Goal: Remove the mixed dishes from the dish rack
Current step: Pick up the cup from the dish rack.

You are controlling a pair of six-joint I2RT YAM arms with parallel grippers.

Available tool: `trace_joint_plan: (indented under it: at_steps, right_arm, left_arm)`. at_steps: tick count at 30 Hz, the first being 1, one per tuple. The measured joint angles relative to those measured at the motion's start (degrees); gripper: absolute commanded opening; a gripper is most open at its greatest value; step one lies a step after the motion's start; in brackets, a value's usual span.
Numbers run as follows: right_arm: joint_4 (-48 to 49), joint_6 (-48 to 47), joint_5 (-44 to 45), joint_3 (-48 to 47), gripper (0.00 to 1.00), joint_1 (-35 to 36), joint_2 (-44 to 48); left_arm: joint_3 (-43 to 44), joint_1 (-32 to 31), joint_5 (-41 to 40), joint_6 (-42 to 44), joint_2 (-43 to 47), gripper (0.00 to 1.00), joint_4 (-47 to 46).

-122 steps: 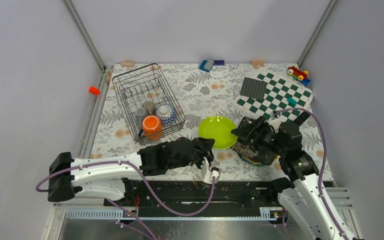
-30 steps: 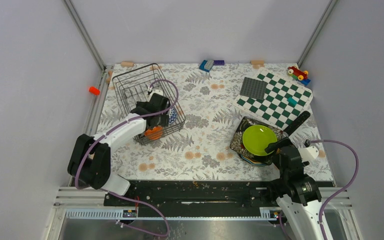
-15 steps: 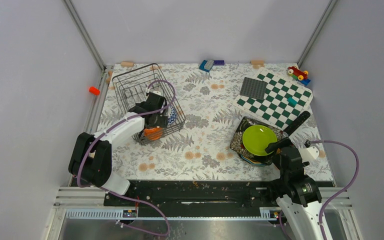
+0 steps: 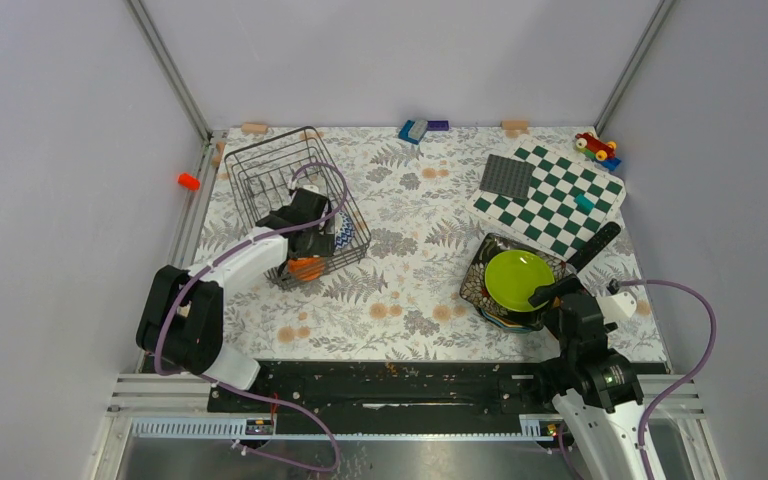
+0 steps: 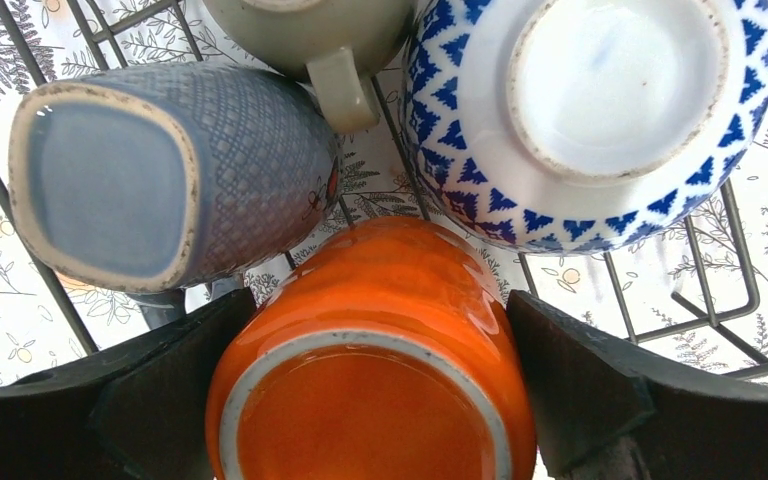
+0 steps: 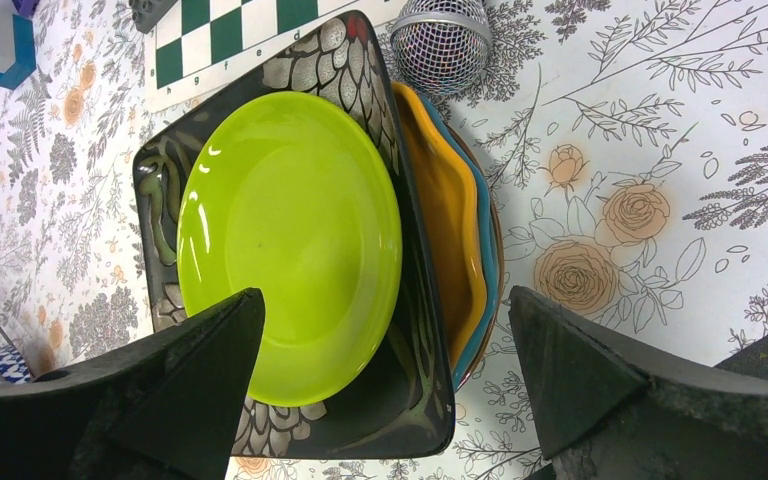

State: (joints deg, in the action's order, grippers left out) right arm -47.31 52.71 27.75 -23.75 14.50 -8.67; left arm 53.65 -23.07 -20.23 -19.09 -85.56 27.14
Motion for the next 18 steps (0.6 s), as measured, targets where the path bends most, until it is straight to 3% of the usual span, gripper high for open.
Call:
trace_joint_plan:
  at_steps: [6, 14, 18]
  right_arm:
    - [-0.02, 0.02, -0.35, 0.0, 1.0, 0.0, -0.04]
    - [-0.02, 0.02, -0.42, 0.0, 0.99, 0.0, -0.02]
    - [-0.02, 0.02, -0.42, 0.0, 0.99, 0.0, -0.04]
  left_arm:
    - [-1.33, 0.28, 1.2, -0.74, 1.64, 0.68, -0.63]
    - [-1.73, 0.28, 1.9, -2.47, 2.32, 0.21, 0.17]
    - [-1.73, 0.28, 1.46, -3.8, 2.51, 0.11, 0.48]
